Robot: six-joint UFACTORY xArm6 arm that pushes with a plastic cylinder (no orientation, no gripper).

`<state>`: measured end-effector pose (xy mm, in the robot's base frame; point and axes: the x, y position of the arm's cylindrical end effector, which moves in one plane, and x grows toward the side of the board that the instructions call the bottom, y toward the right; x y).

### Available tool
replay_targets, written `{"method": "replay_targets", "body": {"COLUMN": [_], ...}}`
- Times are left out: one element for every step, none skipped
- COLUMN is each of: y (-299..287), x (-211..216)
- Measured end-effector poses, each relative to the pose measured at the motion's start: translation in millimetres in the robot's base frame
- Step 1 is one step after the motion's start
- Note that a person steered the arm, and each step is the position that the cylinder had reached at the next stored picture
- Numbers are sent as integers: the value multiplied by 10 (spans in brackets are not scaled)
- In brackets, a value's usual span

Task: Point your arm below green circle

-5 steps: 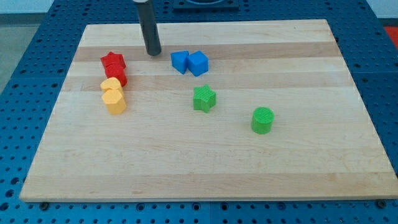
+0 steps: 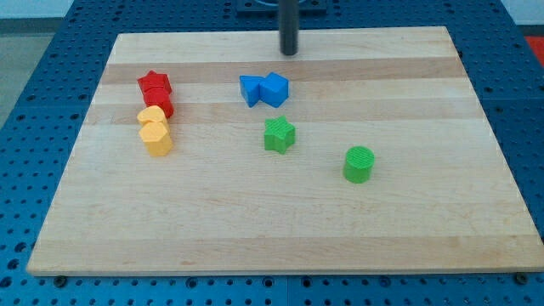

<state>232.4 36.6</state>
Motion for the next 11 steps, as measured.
{"method": "replay_targets", "body": {"y": [68,134,851,1723,2330,2547,2492,2099,1398,898,485], "x": [-7,-91,-136,-21,626,1577,2409,2951,3001,3201,3042]}}
